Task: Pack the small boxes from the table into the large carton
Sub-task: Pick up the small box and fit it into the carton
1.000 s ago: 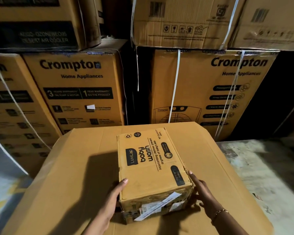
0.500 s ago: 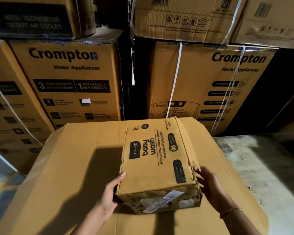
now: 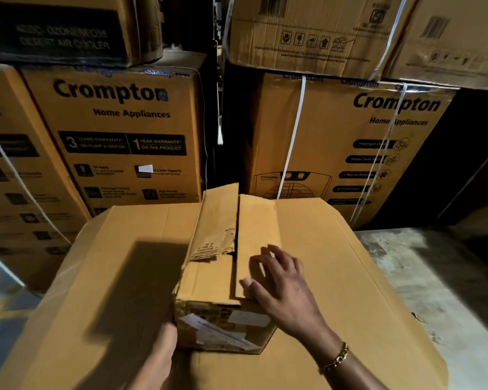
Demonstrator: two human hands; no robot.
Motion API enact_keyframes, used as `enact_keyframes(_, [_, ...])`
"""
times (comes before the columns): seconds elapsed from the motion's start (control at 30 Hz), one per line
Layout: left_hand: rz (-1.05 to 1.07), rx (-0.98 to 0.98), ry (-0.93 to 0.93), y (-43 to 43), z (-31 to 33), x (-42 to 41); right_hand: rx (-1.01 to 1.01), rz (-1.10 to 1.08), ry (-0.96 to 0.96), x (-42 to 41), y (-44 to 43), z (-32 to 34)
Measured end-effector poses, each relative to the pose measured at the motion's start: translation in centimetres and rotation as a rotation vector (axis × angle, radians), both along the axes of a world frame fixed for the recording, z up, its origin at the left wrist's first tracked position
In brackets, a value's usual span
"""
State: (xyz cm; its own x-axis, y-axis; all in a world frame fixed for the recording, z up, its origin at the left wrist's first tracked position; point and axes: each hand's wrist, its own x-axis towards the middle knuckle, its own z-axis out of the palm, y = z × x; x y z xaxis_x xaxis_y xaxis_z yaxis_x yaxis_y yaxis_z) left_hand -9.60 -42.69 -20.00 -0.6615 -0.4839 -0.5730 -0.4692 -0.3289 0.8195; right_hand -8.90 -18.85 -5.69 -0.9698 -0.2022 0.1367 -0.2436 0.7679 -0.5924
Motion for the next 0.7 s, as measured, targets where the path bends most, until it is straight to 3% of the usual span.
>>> enact_keyframes(0.07, [-0.037,0.07,0.017,-1.0,2.5,0.5,-0.054,0.002,-0.016,0.0,-1.7,-0.5])
enact_keyframes(0.17, [-0.276,0.132,0.194,-2.2,7.9,1.4,-0.244,-0.075,-0.177,-0.3,-2.6,-1.1])
enact_keyframes(0.27, [-0.472,0.011,0.234,-3.1,12.3,0.7,-0.686,-0.131,-0.46,-1.1,-2.0,-0.9])
enact_keyframes(0.37, [-0.602,-0.076,0.174,-1.9,14.6,-1.5,-0.777,-0.167,-0.63,-2.6,-1.1,-1.4])
enact_keyframes(0.47, [-0.67,-0.213,0.086,0.4,14.5,-3.2,-0.786,-0.195,-0.63,-3.2,0.0,-1.6])
enact_keyframes(0.7, [-0.658,-0.135,0.242,12.3,14.4,-2.4,-0.893,-0.329,-0.478,0.4,10.5,2.0])
